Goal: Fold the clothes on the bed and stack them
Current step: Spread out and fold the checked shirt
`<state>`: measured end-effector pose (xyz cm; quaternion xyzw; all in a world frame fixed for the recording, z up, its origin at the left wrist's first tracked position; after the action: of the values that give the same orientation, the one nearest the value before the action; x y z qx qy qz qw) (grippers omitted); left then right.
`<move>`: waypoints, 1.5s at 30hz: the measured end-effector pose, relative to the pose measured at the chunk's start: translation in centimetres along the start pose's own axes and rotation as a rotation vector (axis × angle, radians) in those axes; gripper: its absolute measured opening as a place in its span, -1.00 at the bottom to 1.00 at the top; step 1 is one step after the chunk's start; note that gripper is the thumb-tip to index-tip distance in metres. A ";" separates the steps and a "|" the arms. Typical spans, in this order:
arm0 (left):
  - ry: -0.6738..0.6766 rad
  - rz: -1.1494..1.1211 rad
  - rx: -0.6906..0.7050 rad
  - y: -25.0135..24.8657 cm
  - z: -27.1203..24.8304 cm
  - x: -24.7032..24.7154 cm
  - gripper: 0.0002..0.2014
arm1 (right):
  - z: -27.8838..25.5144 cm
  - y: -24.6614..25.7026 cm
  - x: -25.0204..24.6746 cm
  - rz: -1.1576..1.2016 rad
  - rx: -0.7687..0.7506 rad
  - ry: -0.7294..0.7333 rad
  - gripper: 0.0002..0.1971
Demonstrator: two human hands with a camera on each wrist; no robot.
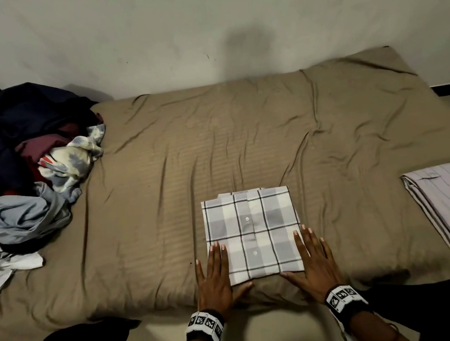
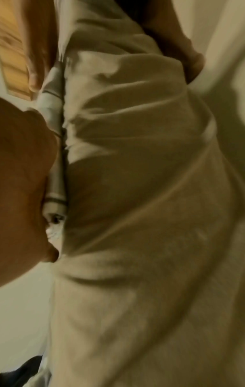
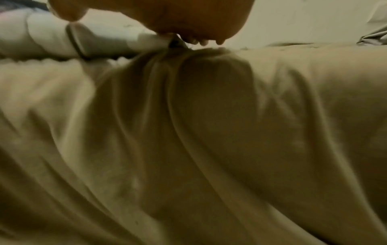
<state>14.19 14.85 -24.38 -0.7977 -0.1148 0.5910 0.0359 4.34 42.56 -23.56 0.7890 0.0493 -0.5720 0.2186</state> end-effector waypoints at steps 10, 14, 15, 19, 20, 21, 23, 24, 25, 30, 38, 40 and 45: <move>0.014 0.055 0.086 -0.3 9.0 -6.7 -0.06 | 8.8 7.1 -4.4 0.001 -0.274 0.025 -0.10; 0.181 0.014 -0.029 3.7 11.8 -7.3 -0.05 | 11.8 4.1 -3.8 0.048 -0.072 0.158 -0.13; 0.201 -0.028 -0.054 4.7 11.5 -7.2 -0.11 | 11.9 2.7 -3.4 0.102 0.027 0.169 -0.15; 0.164 -0.065 0.034 7.2 8.3 -6.5 -0.21 | 9.9 -2.6 -3.5 0.140 -0.027 0.105 -0.37; 0.142 -0.038 0.071 7.7 7.4 -6.1 -0.17 | 9.0 -3.8 -3.8 0.111 -0.086 0.089 -0.35; 0.128 -0.002 0.105 8.1 6.6 -5.7 -0.10 | 8.2 -4.8 -3.9 0.070 -0.124 0.079 -0.29; 0.121 0.053 0.153 8.1 5.2 -5.0 -0.02 | 6.7 -5.9 -4.0 0.029 -0.146 0.085 -0.24; 0.113 0.058 0.169 7.8 4.8 -4.6 -0.01 | 6.0 -5.8 -4.0 0.021 -0.154 0.101 -0.19; 0.095 0.062 0.185 7.3 4.8 -4.5 -0.01 | 5.6 -5.4 -3.9 -0.007 -0.165 0.109 -0.12; 0.009 0.041 0.164 6.4 5.6 -5.4 0.02 | 5.9 -2.6 -3.7 -0.073 -0.190 0.036 0.17; -0.271 -0.439 0.245 7.9 6.9 -5.5 -0.52 | 7.1 -2.4 -5.4 0.349 -0.154 -0.135 -0.32; -0.296 -0.568 0.231 7.2 6.6 -7.0 -0.46 | 6.8 -1.9 -7.5 0.581 -0.121 -0.123 -0.52; -0.488 -0.849 0.135 4.2 4.9 -14.9 -0.64 | 6.2 0.4 -15.3 1.144 -0.041 -0.114 -0.66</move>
<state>5.97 7.02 -12.73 -0.5147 -0.3961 0.6999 0.2972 -6.24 42.36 -10.82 0.6536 -0.3861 -0.4034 0.5109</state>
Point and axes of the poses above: each hand's wrist, its own z-axis towards the middle knuckle, its own x-axis out of the palm, y = z × x, the point moved 2 cm from there along z, towards the middle knuckle, and after that the axes turned 4 degrees about z, right-handed, at the moved point
